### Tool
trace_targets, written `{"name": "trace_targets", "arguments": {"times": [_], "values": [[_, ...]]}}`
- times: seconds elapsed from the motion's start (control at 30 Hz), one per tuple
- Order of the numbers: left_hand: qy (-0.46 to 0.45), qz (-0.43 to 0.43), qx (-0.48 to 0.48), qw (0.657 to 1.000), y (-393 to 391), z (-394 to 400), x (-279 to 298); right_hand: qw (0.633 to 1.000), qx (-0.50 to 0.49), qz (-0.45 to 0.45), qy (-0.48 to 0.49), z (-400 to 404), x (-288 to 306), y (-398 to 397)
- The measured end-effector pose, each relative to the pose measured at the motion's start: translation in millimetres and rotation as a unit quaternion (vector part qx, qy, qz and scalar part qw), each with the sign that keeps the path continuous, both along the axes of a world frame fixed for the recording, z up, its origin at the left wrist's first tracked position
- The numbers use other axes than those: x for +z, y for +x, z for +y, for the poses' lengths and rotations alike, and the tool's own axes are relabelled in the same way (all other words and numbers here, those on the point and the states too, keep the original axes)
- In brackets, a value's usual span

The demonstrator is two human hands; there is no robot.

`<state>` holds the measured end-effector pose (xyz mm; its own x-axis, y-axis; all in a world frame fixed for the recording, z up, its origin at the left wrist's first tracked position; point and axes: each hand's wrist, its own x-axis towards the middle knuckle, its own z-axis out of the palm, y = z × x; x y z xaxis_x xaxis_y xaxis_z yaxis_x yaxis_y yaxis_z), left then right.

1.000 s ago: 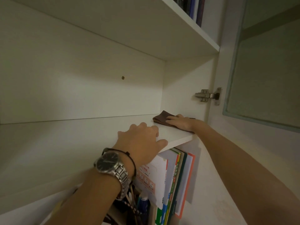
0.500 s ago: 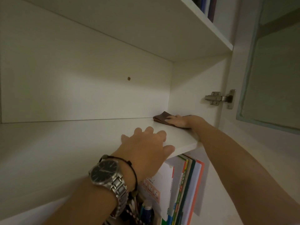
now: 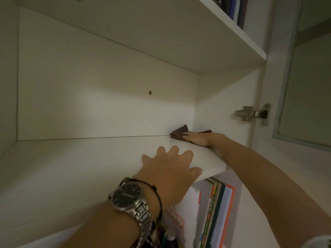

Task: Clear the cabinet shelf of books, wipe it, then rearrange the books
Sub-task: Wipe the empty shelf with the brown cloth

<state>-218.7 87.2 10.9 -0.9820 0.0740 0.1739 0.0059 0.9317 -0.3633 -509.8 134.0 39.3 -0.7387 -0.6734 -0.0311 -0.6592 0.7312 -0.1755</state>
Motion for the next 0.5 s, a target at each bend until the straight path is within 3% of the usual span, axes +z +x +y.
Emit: {"name": "trace_targets", "arguments": {"times": [0.2, 0.5], "values": [[-0.002, -0.01, 0.009, 1.0, -2, 1, 0, 0.998, 0.062, -0.005, -0.008, -8, -2, 20], [0.029, -0.008, 0.028, 0.999, -1, 1, 0, 0.999, 0.05, 0.014, 0.007, 7, -2, 39]]}}
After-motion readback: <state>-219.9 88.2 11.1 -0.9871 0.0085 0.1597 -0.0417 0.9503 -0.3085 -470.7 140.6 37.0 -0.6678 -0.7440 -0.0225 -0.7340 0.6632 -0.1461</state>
